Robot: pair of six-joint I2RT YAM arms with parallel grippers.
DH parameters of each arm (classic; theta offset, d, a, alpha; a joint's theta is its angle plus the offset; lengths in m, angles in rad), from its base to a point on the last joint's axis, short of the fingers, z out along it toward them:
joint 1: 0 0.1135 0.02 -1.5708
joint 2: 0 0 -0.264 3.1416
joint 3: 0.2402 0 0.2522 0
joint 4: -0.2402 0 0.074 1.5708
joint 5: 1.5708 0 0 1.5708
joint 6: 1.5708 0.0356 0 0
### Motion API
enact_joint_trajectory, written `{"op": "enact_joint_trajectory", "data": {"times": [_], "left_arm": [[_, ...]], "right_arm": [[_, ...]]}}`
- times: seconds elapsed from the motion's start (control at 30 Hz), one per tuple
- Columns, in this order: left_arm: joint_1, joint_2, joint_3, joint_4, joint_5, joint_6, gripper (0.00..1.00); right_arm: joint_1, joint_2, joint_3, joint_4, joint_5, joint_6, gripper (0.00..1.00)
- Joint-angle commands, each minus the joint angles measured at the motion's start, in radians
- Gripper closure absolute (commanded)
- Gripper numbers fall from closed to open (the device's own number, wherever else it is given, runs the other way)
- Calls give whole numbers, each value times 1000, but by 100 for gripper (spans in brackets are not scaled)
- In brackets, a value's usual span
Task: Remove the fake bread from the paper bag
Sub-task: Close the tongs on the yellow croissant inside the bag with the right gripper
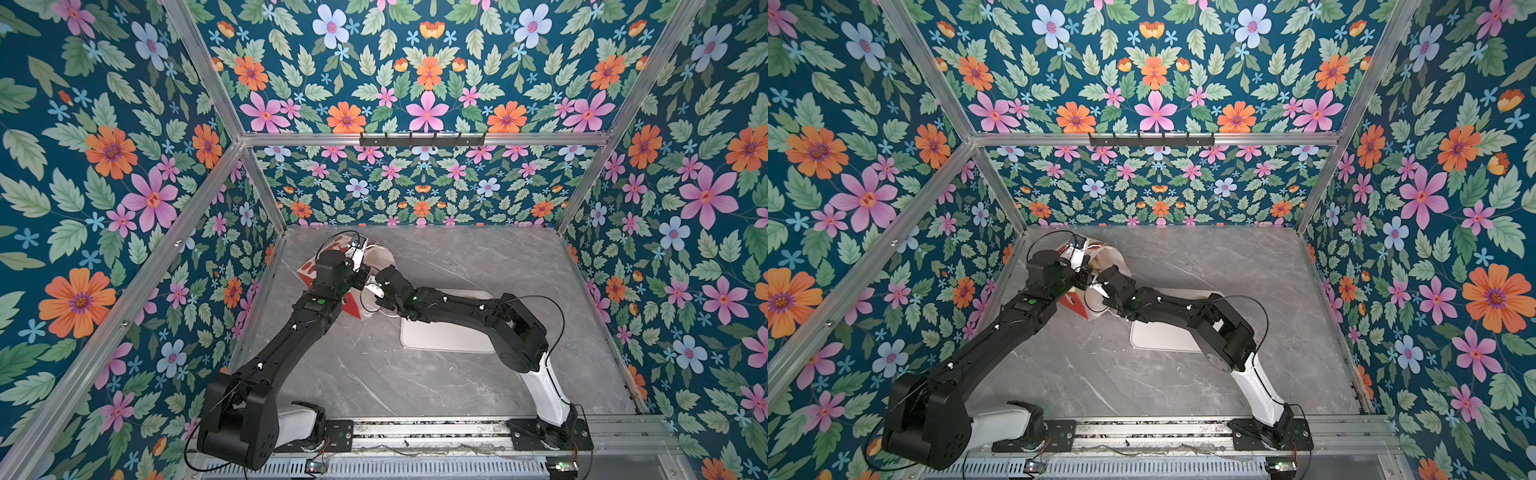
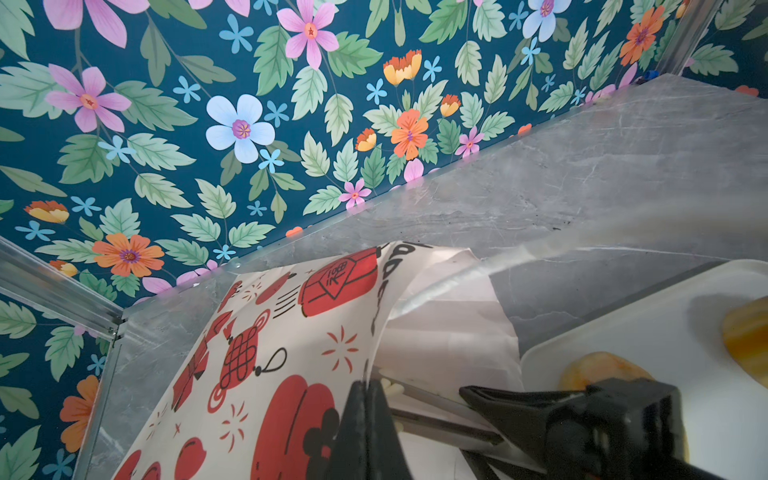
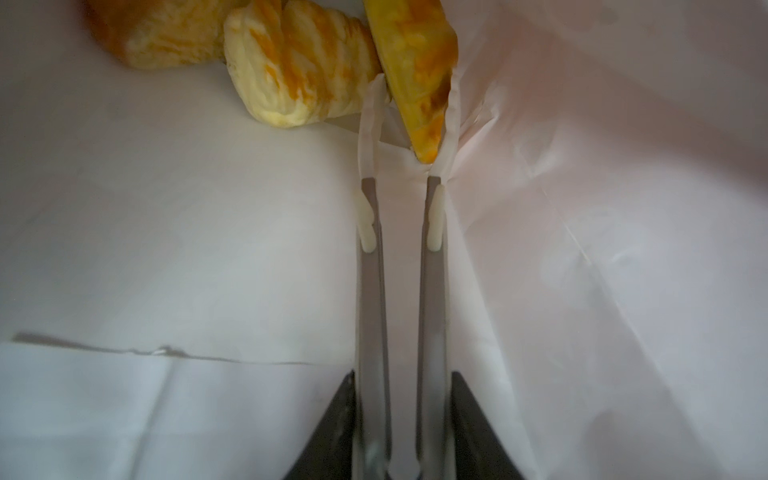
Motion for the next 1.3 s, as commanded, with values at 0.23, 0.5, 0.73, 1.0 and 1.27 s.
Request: {"op": "enact_joint_trajectory", "data": {"times": [0.23,0.5,0.73,1.0,1.27], "left_arm": [[-2,-5,5,10,17,-9,100],[-1,-14,7,8,15,-7,100],[-2,-20,10,3,35,-10,100],[-1,-16,13,1,43,-10,100],[-1,-15,13,0,46,-9,100]], "right_arm": [[9,-66,-150,206,22,22,67],[13,-63,-199,265,60,-11,68],[14,-4,-133,286,75,-79,68],[13,42,-66,272,81,-115,68],[13,90,11,228,95,-152,70]]}}
